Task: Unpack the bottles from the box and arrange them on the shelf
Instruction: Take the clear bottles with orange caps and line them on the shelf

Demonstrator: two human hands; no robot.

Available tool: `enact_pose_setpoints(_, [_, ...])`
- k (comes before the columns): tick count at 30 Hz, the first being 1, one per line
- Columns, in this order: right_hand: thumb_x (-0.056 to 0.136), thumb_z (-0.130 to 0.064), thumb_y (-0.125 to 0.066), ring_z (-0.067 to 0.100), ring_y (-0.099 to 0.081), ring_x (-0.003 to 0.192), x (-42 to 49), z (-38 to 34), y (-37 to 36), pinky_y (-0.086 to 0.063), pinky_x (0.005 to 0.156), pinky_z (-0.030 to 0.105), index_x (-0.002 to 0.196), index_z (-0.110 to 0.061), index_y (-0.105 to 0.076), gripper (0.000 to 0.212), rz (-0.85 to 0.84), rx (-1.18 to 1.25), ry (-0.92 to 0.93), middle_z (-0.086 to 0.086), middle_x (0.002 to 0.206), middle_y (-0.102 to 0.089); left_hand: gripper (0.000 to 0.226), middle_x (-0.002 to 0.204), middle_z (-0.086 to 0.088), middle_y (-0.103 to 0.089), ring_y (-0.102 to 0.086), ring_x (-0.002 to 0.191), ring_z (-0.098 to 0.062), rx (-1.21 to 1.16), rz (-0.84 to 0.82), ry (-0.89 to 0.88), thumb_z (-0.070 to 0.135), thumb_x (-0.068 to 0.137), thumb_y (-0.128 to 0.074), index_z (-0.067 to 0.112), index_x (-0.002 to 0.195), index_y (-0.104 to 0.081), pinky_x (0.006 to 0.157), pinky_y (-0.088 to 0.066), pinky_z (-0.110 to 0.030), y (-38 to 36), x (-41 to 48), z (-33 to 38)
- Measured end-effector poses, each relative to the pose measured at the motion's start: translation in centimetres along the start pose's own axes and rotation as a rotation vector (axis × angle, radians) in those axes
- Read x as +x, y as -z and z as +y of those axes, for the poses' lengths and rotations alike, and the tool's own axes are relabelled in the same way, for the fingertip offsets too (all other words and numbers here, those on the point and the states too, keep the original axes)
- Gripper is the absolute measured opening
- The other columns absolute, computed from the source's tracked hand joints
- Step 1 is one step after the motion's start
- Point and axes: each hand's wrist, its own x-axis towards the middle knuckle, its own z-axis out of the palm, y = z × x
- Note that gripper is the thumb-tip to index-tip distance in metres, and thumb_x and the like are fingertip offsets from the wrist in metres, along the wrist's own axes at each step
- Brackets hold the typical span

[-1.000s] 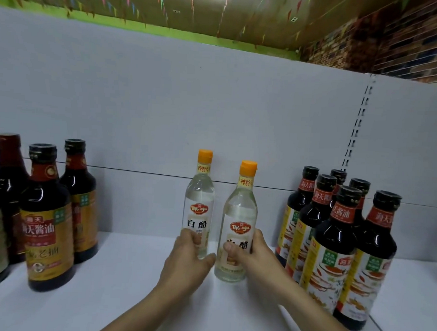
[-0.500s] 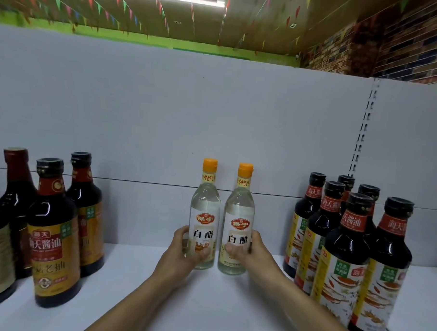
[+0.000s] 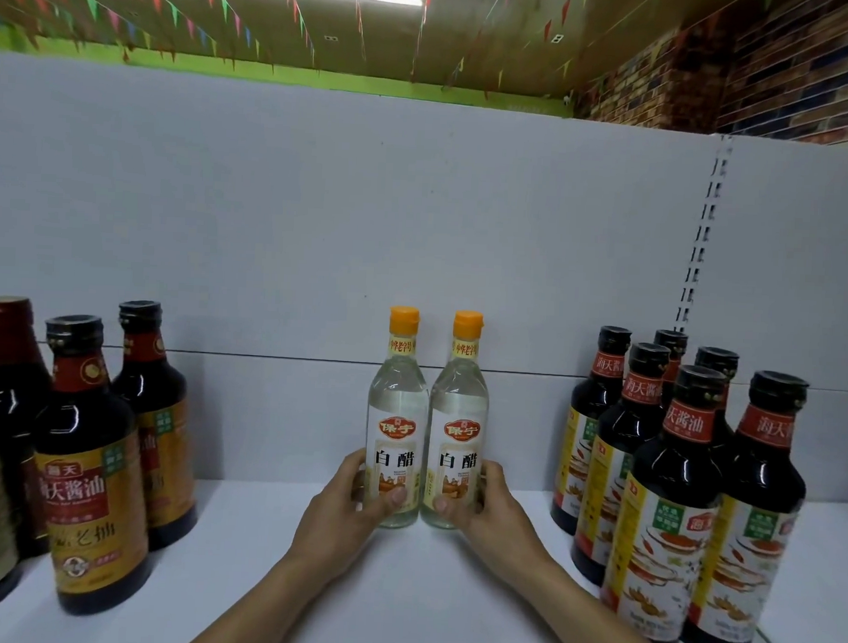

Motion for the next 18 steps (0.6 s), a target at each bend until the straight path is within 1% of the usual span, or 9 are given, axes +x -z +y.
enact_pose_setpoints(3, [0.091,-0.035,-0.075,0.005,-0.063,0.115,-0.15,0.20,-0.06,-0.052,0.096,0.026,0.127,-0.032,-0.044,0.048,0.010,-0.004,0.027,-0.018,0.124,-0.065,0.053,0.107,0.037,-0.069,-0.067,0.101,0.009,0.020,0.015,-0.017,0.047,0.085,-0.077,0.042,0.131,-0.053,0.097,-0.055,-0.030,-0.12,0.04,-0.26])
enact_pose_setpoints(5, [0.090,-0.035,-0.076,0.006,-0.063,0.117,-0.09,0.36,-0.15,-0.053,0.100,0.030,0.128,-0.031,-0.046,0.048,0.031,-0.009,0.037,-0.017,0.126,-0.065,0.053,0.108,0.038,-0.069,-0.067,0.101,0.009,0.043,0.019,-0.030,0.050,0.085,-0.076,0.043,0.132,-0.052,0.096,-0.055,-0.029,-0.22,0.06,-0.41])
enact_pose_setpoints(7, [0.088,-0.037,-0.077,0.007,-0.062,0.118,-0.07,0.54,-0.24,-0.053,0.103,0.035,0.130,-0.031,-0.048,0.052,0.048,-0.017,0.045,-0.016,0.128,-0.064,0.054,0.107,0.039,-0.068,-0.067,0.100,0.010,0.055,0.026,-0.043,0.050,0.085,-0.076,0.044,0.132,-0.051,0.092,-0.054,-0.023,-0.28,0.07,-0.47])
enact_pose_setpoints(10, [0.088,-0.038,-0.076,0.008,-0.062,0.118,-0.08,0.75,-0.23,-0.053,0.103,0.037,0.130,-0.031,-0.047,0.052,0.062,-0.028,0.044,-0.016,0.128,-0.063,0.053,0.106,0.038,-0.069,-0.066,0.097,0.014,0.069,0.035,-0.053,0.049,0.085,-0.075,0.044,0.132,-0.051,0.084,-0.051,-0.016,-0.43,0.04,-0.37])
enact_pose_setpoints(15, [0.088,-0.038,-0.074,0.009,-0.061,0.119,-0.19,0.90,-0.32,-0.053,0.104,0.040,0.129,-0.032,-0.047,0.049,0.079,-0.049,0.040,-0.016,0.128,-0.063,0.051,0.104,0.048,-0.063,-0.063,0.096,0.020,0.101,0.023,-0.067,0.048,0.087,-0.074,0.043,0.131,-0.049,0.083,-0.050,-0.015,-0.57,-0.01,-0.38])
enact_pose_setpoints(18, [0.087,-0.041,-0.072,0.010,-0.060,0.120,-0.24,0.86,-0.31,-0.052,0.104,0.041,0.130,-0.034,-0.046,0.051,0.090,-0.075,0.039,-0.017,0.129,-0.062,0.053,0.103,0.042,-0.067,-0.064,0.096,0.018,0.113,0.033,-0.069,0.049,0.087,-0.074,0.043,0.133,-0.049,0.081,-0.049,-0.012,-0.65,-0.05,-0.37])
